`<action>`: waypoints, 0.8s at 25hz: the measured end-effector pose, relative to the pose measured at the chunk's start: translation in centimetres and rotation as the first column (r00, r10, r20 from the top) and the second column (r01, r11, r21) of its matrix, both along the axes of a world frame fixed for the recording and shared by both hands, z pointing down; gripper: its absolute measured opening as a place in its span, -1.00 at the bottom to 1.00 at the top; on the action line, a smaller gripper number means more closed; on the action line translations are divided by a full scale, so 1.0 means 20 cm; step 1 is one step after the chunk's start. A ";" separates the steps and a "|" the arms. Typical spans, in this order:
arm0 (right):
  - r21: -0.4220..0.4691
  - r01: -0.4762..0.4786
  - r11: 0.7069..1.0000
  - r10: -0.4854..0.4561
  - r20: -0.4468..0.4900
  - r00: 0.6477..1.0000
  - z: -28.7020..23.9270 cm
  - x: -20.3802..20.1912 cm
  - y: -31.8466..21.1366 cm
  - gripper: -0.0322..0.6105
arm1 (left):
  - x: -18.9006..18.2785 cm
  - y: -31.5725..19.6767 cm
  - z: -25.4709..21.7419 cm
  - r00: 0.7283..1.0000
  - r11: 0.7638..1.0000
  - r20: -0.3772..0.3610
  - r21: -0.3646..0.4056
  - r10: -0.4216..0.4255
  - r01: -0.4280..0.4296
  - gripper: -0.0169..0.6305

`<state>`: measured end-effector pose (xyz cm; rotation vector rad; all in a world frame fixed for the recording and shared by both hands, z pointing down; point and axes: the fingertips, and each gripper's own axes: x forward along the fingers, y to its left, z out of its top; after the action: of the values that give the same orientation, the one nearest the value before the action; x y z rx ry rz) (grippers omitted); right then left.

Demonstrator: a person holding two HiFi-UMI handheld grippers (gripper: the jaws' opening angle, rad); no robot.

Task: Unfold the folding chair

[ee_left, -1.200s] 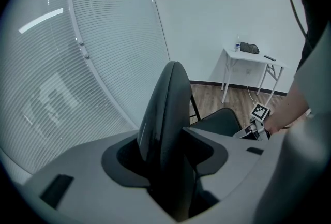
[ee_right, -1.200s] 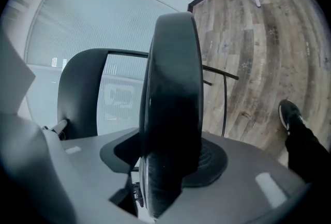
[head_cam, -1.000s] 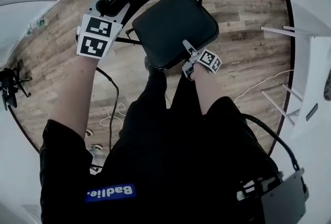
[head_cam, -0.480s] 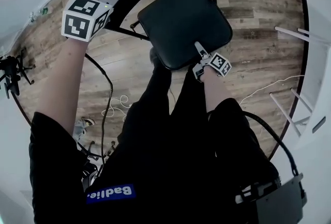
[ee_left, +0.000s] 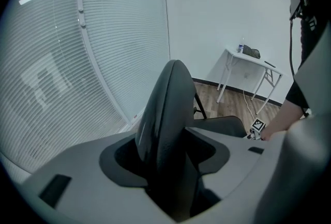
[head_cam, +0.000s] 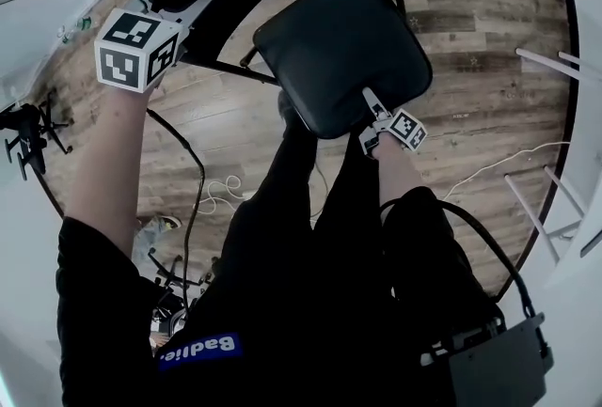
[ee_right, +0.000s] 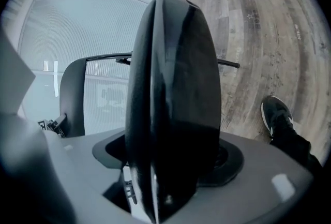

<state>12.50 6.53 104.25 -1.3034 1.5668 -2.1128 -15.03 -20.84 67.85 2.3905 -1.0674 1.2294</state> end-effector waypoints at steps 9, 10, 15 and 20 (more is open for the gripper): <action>0.017 -0.005 1.000 0.004 0.015 1.000 0.16 0.05 0.05 0.27 | 0.00 0.01 0.10 1.000 1.000 -0.021 -0.009 -0.005 0.005 -0.26; 0.019 -0.004 1.000 0.004 0.017 1.000 0.19 0.06 0.06 0.28 | 0.00 0.02 0.12 1.000 1.000 -0.023 -0.011 -0.006 0.006 -0.26; 0.034 -0.013 0.999 0.011 0.057 0.998 0.30 0.06 0.12 0.30 | 0.03 0.03 0.21 1.000 1.000 -0.012 -0.010 0.002 -0.002 -0.25; 0.038 0.009 0.999 -0.012 0.092 0.996 0.30 0.05 0.11 0.30 | 0.02 0.03 0.19 1.000 1.000 -0.010 0.004 0.000 0.000 -0.23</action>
<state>13.55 8.70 110.18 -1.1701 1.5713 -2.1072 -14.65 -20.27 71.70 2.3970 -1.0681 1.2145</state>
